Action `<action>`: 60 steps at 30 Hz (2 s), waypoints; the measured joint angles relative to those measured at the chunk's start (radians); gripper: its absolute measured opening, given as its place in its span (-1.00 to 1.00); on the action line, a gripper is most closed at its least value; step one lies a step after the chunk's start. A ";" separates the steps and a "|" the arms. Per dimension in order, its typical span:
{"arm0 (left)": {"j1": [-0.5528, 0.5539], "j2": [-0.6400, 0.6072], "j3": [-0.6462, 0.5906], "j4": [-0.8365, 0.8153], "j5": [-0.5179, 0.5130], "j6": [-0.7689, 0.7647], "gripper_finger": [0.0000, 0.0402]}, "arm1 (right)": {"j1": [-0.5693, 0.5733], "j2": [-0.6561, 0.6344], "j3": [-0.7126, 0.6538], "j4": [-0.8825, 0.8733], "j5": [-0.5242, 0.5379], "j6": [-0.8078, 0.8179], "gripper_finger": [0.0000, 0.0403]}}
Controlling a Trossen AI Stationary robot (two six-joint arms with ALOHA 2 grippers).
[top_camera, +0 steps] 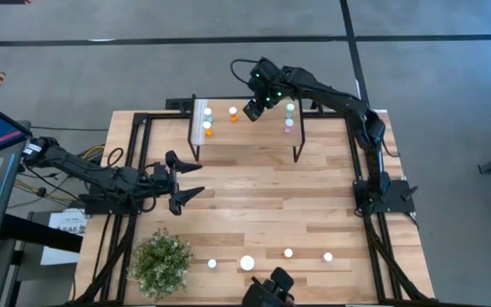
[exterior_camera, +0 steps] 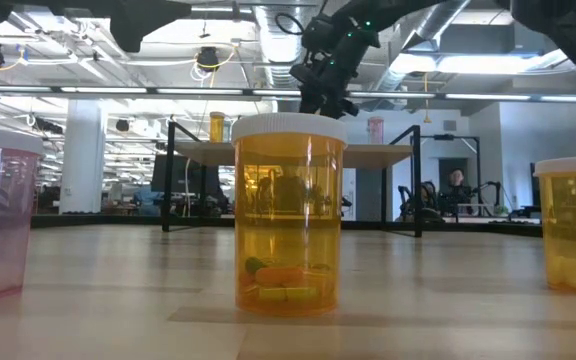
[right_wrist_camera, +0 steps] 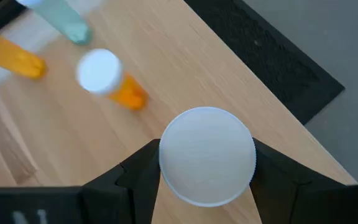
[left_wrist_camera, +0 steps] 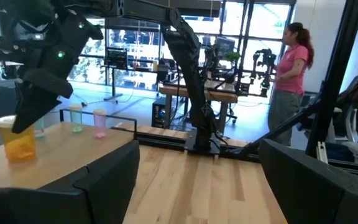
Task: Pick and place medicine bottles onto shelf by color
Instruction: Put the top large orange bottle on the shelf, then put the small orange bottle on the shelf
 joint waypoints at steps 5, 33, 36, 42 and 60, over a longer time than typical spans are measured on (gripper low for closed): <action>0.000 0.000 0.000 0.000 0.000 -0.002 0.58 | -0.004 -0.002 0.000 0.004 0.000 0.004 0.12; 0.000 0.000 0.000 -0.012 0.009 -0.007 0.58 | 0.015 -0.140 0.000 -0.109 0.024 0.014 0.53; 0.000 0.000 0.000 -0.014 0.009 -0.008 0.58 | 0.056 -0.198 0.000 -0.120 0.058 0.002 0.53; 0.000 0.000 0.000 -0.014 0.009 -0.011 0.58 | 0.211 -0.286 -0.014 -0.181 0.162 -0.031 0.52; 0.000 0.000 0.000 -0.015 0.010 -0.036 0.58 | 0.796 -0.589 -0.687 0.095 0.256 0.150 0.50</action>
